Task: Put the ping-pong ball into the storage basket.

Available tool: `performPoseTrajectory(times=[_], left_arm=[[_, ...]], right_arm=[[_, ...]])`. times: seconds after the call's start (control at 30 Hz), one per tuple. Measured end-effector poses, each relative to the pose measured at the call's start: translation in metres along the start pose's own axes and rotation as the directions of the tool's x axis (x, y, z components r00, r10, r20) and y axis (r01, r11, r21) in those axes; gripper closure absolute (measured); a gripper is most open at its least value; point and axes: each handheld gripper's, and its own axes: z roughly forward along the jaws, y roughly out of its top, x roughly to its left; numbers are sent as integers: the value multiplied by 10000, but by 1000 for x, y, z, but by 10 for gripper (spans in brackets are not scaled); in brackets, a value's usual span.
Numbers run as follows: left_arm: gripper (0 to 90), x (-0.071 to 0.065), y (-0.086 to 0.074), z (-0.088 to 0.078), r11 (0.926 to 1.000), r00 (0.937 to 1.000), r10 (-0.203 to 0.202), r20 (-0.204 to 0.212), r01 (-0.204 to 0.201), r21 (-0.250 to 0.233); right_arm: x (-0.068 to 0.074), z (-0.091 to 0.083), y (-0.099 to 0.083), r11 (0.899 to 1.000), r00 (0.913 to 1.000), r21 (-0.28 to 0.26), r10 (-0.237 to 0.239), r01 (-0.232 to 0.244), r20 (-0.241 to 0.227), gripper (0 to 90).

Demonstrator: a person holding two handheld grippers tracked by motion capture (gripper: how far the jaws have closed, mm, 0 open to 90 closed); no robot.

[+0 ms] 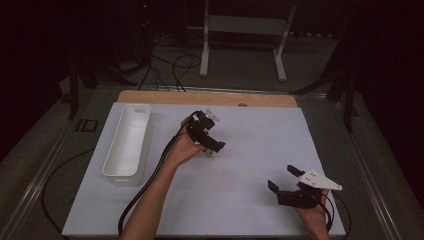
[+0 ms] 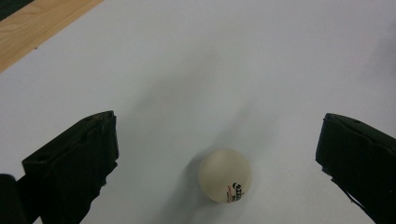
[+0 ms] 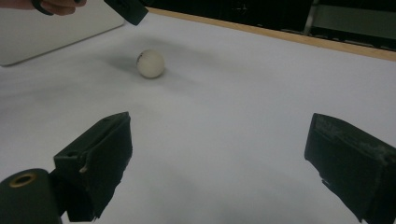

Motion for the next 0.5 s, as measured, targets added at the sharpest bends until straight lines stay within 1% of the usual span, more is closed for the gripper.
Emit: performPoseTrajectory(times=[0.23,0.5], left_arm=[[0,0,0,2,10000,10000,2,21,-2,85],[0,1,-1,6,9996,10000,-84,-4,84,251]], right_arm=[[0,0,0,10000,10000,6,16,-16,-2,74],[0,0,0,10000,10000,2,56,-56,-19,74]])
